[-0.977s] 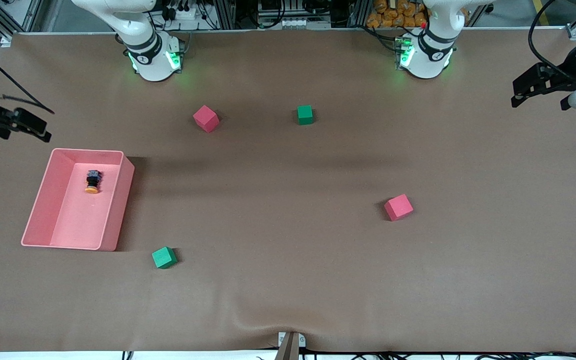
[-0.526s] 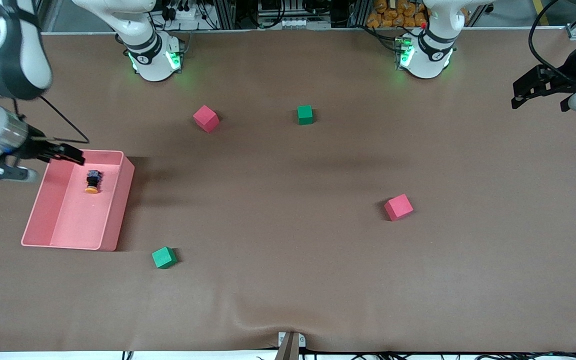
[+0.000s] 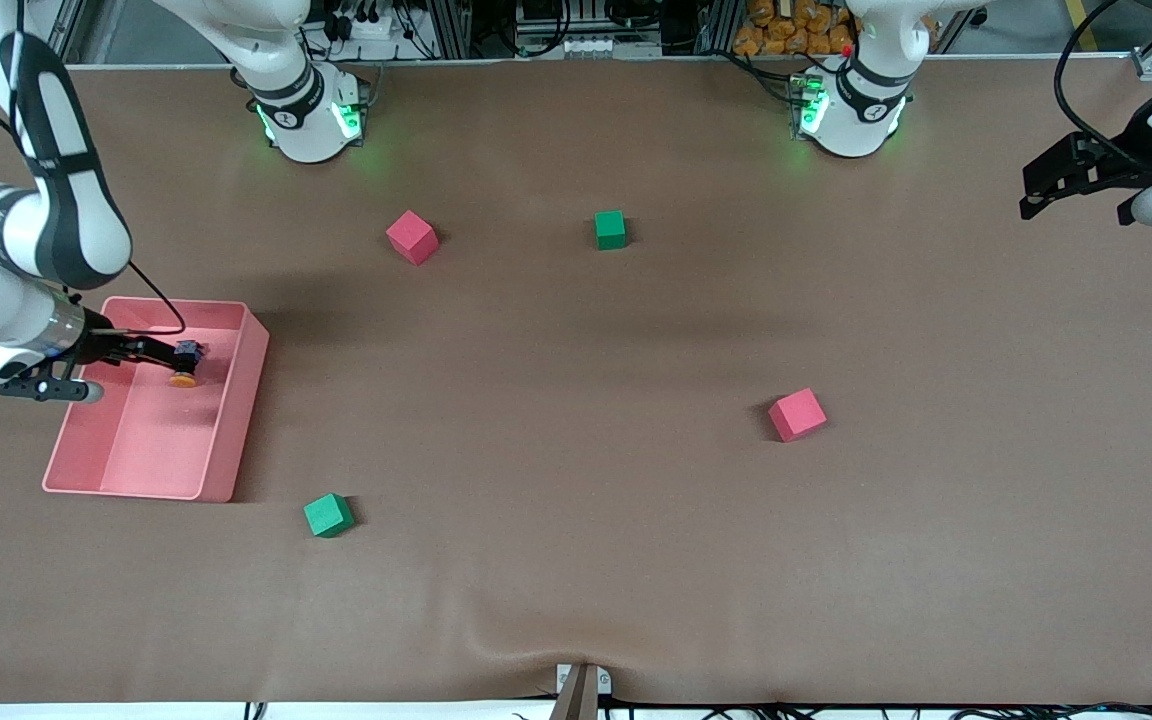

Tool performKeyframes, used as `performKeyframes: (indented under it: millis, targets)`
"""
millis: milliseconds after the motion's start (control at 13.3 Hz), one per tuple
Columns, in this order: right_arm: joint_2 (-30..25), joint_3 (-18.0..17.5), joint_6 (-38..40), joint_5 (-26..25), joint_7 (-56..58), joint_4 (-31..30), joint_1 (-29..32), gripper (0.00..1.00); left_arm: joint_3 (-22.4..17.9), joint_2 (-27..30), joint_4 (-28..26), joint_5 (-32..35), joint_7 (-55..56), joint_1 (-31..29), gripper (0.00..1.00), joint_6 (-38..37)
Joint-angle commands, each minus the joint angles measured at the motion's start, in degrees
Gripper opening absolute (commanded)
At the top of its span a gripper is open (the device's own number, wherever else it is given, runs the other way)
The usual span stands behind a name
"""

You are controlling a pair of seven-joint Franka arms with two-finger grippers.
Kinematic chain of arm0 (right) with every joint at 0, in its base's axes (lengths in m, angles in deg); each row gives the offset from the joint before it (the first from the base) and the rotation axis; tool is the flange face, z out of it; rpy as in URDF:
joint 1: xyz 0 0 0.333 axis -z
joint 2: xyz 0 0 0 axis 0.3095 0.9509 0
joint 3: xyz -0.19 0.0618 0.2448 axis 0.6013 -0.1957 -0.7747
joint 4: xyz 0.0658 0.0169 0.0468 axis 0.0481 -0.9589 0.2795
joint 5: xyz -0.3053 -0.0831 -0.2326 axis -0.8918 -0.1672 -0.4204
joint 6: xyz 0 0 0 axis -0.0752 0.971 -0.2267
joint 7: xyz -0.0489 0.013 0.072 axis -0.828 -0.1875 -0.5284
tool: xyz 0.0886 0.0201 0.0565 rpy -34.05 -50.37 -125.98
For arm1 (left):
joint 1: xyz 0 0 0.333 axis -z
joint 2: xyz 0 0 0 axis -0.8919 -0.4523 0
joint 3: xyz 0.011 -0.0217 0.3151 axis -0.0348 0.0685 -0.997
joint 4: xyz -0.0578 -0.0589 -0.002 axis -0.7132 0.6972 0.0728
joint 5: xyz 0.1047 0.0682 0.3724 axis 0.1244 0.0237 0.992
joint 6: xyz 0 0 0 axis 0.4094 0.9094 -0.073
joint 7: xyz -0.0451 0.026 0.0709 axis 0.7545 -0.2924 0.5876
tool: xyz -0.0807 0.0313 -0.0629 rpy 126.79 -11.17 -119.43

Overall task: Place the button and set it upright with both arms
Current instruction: 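Lower the right gripper and grasp the button's blue base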

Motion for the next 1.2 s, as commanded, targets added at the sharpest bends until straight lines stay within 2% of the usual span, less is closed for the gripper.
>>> performKeyframes:
  millis: [0,301,1128]
  targets:
    - [0.6,-0.9,-5.1,-0.6,3.7,-3.8,2.0,1.00,0.5,0.0,1.2,0.1,0.7,-0.4,1.00,-0.4]
    - [1.6,-1.0,-5.1,-0.6,6.7,-3.8,3.4,1.00,0.4,0.2,1.0,0.4,0.6,-0.5,1.00,-0.6]
    - [2.3,-1.0,-5.5,-0.6,6.8,-3.9,2.0,1.00,0.3,0.2,1.1,0.4,0.5,-0.5,1.00,-0.9]
